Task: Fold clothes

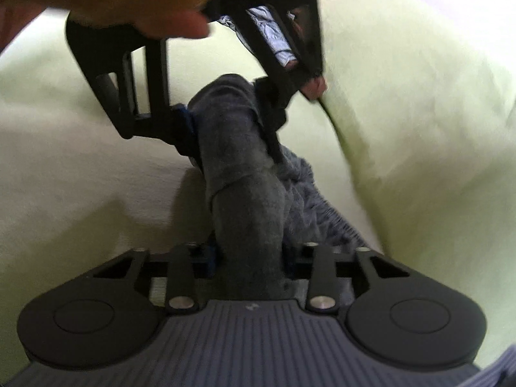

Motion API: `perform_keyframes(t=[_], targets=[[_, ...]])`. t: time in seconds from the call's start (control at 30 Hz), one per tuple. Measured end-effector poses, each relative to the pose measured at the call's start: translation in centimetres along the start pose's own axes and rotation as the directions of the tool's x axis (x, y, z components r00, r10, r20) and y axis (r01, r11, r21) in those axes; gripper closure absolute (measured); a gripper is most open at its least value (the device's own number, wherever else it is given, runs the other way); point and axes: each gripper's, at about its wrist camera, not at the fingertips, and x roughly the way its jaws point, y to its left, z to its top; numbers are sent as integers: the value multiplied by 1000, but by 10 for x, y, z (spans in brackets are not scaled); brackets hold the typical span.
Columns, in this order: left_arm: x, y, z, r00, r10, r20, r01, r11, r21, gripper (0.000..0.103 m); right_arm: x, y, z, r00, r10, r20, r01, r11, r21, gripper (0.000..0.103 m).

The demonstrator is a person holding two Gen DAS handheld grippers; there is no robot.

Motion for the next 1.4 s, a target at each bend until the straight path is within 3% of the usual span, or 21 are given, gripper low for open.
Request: perform_keyframes(t=[0.07,0.17,0.23,0.37,0.53,0.63,0.67,0.7,0.73,0.77,0.87,0.93,0.97,1.0,1.03,1.1,1.2,1.27,1.33,1.37,1.4], targets=[[5,-1,2,1000,9,-2,-9,1000,-10,64,1,-6,3,1000,19,-11,-18,999,49,84],[-1,-57,0,1000,28,2,-28,976,217,67,0,-20,9,1000,23,-16,-21,990,139,86],[-5,-88,-2,999,37,-4,-34,950,310,67,-7,-37,19,1000,4,-11,-1,971,239,87],[-14,-176,-8,997,68,-39,-38,859,510,67,-22,-76,41,999,-48,-8,46,884,465,88],[-31,-292,-44,987,148,-56,-60,679,731,67,-51,-139,67,993,-119,2,78,659,749,89],[-41,-342,-86,982,188,-33,-76,543,837,67,-80,-177,66,986,-161,45,30,432,902,89],[-42,-360,-115,978,207,-11,-86,454,887,67,-93,-187,59,982,-178,64,-4,321,947,89],[-38,-366,-136,975,223,1,-92,396,914,67,-106,-196,48,976,-198,85,-46,192,980,89],[-34,-370,-155,971,238,12,-96,345,934,66,-116,-199,38,972,-213,95,-76,97,992,89],[-19,-366,-191,961,276,19,-94,262,960,66,-124,-194,21,970,-226,84,-86,2,996,89],[38,-320,-272,907,421,14,-60,98,993,66,-149,-162,-46,968,-251,-3,-76,-306,949,89],[86,-271,-323,842,540,-11,9,6,1000,66,-161,-120,-101,967,-227,-115,-3,-462,887,87],[108,-245,-345,807,590,-27,47,-19,999,66,-165,-100,-125,965,-204,-165,37,-517,855,85],[112,-239,-350,799,601,-31,56,-23,998,65,-168,-80,-150,960,-179,-213,76,-570,818,81],[135,-211,-374,755,653,-51,104,-43,994,65,-175,-64,-169,955,-162,-249,107,-595,796,72],[156,-168,-423,744,668,6,139,-163,977,58,-190,-37,-203,942,-137,-307,162,-617,770,60],[152,-152,-473,774,626,96,129,-304,944,49,-221,-16,-230,926,-130,-355,209,-605,768,53],[140,-154,-496,791,604,94,148,-339,929,46,-250,-9,-244,920,-130,-369,225,-596,771,50],[133,-163,-511,802,594,68,186,-357,915,31,-280,-6,-254,915,-116,-386,259,-564,784,50],[131,-163,-524,796,598,91,190,-390,901,18,-290,-8,-257,913,-104,-394,283,-534,797,50],[126,-159,-532,806,574,144,160,-446,881,18,-301,-10,-260,910,-89,-404,312,-495,811,49]])
